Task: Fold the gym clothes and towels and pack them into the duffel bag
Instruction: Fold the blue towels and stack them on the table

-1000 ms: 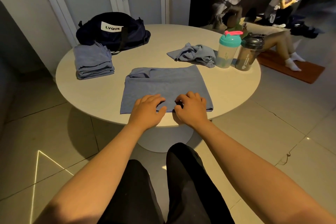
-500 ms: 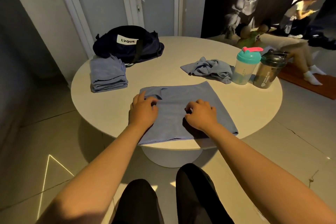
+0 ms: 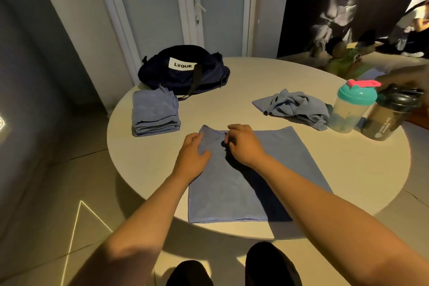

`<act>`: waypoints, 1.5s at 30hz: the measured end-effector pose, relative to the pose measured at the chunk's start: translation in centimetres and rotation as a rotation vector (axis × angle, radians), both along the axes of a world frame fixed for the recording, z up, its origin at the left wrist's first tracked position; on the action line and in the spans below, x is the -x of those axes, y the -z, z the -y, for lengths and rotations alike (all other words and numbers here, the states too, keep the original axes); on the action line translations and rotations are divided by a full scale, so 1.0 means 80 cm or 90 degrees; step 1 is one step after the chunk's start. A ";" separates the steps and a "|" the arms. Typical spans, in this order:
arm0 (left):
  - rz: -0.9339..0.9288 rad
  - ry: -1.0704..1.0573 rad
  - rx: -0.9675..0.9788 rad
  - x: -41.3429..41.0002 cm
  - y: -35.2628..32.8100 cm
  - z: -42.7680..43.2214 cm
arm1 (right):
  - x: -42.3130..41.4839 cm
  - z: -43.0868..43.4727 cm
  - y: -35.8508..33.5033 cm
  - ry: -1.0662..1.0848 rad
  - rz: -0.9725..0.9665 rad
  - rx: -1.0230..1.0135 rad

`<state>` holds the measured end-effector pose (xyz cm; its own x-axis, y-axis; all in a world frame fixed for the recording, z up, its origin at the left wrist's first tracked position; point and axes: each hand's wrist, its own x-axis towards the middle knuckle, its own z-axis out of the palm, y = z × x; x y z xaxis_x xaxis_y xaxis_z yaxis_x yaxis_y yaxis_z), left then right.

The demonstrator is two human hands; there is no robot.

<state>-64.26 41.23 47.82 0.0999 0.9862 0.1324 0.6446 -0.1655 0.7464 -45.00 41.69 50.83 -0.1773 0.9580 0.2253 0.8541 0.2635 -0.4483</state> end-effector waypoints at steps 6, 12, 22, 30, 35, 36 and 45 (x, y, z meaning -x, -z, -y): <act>-0.020 -0.007 0.007 -0.001 0.012 -0.010 | 0.017 -0.020 0.021 0.006 0.056 0.034; -0.024 -0.033 0.007 0.000 0.015 -0.011 | 0.025 -0.028 0.028 0.058 0.076 -0.002; -0.098 -0.050 0.022 -0.005 0.017 -0.012 | 0.033 -0.030 0.026 0.063 0.171 -0.017; -0.216 -0.119 0.081 -0.013 0.007 -0.013 | 0.026 -0.023 0.031 0.015 0.079 0.078; -0.181 -0.105 0.059 -0.011 0.001 -0.012 | 0.005 0.001 0.038 0.124 0.138 -0.017; -0.214 -0.099 0.018 -0.011 0.000 -0.011 | 0.003 0.002 0.038 0.125 0.144 0.018; -0.388 0.016 0.072 -0.035 0.004 0.000 | -0.017 -0.003 0.030 0.116 0.174 0.179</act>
